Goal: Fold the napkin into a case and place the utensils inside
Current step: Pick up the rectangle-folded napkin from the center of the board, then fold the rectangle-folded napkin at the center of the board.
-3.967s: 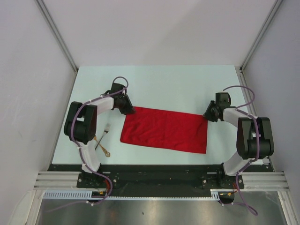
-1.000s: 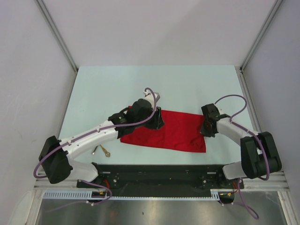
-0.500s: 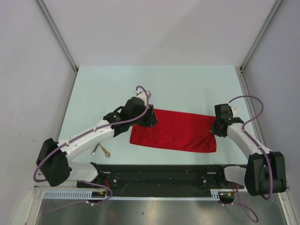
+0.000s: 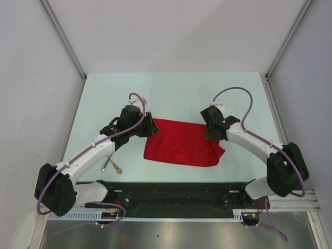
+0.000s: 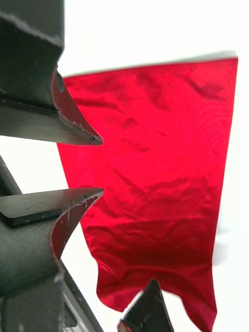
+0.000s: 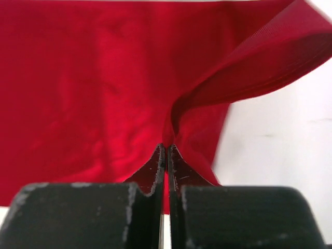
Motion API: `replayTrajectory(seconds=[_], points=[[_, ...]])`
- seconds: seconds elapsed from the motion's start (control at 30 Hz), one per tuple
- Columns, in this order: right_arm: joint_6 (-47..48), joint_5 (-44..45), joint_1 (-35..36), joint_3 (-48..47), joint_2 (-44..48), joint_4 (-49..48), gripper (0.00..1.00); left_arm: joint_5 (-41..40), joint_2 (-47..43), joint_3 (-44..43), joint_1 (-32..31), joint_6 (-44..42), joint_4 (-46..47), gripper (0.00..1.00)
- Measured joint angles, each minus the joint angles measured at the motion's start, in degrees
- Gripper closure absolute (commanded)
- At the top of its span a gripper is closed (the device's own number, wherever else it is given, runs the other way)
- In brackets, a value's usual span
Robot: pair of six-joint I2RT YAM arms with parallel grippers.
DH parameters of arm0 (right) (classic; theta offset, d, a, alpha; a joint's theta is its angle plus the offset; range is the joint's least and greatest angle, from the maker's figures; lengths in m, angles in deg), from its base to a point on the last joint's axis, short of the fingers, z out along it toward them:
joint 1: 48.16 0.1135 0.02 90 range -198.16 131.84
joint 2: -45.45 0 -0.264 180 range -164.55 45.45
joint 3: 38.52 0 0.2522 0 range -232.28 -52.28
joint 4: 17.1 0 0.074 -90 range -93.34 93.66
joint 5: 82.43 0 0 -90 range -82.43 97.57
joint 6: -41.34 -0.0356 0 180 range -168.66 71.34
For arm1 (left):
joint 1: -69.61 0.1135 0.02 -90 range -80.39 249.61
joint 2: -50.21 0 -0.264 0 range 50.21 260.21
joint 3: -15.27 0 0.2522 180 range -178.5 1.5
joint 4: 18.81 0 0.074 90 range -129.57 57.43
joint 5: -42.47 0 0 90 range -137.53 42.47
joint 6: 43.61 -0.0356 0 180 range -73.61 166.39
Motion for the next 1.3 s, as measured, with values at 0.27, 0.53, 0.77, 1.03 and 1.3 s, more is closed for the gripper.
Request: replayTrajectory(seconds=[0.27, 0.53, 0.77, 1.03, 1.3], points=[[-2.86, -1.92, 9.73, -11.30, -15.10, -1.25, 1.00, 2.14, -2.29, 2.95, 4.09, -0.07, -0.17, 0.57], [-5.77, -5.53, 12.61, -21.55, -23.45, -2.64, 1.00, 3.10, -4.48, 5.35, 6.16, -0.09, -0.22, 0.57], [-9.35, -9.81, 14.03, -23.87, -26.95, -5.38, 1.00, 3.15, -5.64, 7.21, 7.82, -0.15, -0.55, 0.57], [-11.26, -11.87, 15.15, -26.29, -29.14, -6.16, 1.00, 3.34, -6.58, 7.72, 8.46, -0.35, -0.81, 0.56], [-12.17, -13.60, 16.26, -28.26, -30.27, -8.07, 1.00, 1.64, -4.33, 9.79, 8.55, 0.59, -0.57, 0.65]])
